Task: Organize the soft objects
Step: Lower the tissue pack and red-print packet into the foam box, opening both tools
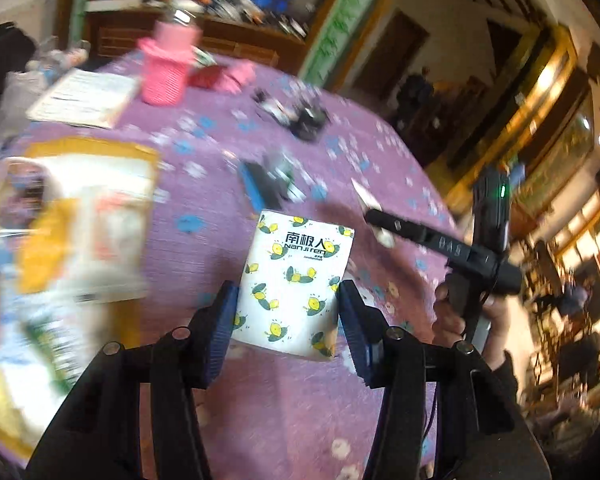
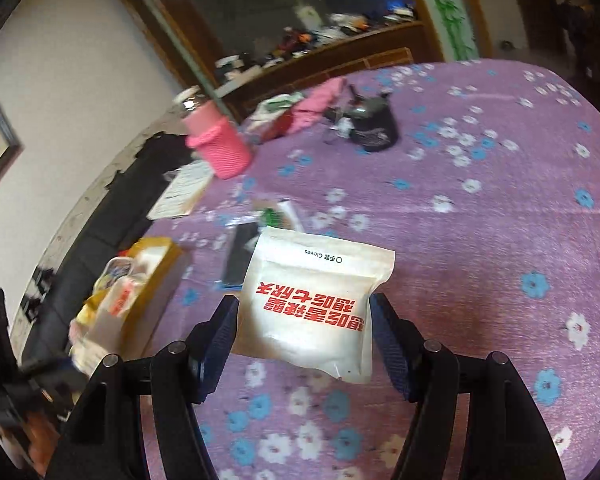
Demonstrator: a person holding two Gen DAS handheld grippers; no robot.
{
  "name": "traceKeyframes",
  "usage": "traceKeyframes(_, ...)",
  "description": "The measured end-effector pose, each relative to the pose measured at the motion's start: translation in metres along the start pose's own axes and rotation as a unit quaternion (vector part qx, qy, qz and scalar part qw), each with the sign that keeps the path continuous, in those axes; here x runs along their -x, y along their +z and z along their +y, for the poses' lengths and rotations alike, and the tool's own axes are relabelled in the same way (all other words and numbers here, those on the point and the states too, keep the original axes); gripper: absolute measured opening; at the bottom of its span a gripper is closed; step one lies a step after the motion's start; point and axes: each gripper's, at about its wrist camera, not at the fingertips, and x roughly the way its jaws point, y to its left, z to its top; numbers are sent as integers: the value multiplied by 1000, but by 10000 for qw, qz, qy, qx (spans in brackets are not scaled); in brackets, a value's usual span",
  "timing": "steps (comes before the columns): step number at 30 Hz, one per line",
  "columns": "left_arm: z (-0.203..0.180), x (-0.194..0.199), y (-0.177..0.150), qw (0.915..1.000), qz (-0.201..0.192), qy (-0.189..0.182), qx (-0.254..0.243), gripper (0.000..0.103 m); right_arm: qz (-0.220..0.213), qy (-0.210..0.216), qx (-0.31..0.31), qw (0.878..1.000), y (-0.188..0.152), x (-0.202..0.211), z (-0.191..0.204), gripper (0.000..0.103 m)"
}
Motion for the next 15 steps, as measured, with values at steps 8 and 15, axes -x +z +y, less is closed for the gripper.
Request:
traceKeyframes(8,88,80,9,9909,-764,868,696,49,52,592,467,9971,-4,3,76,66)
traceKeyframes(15,140,70,21,9867,-638,1179,914,49,318,1226,860,9882,12,-51,173,66)
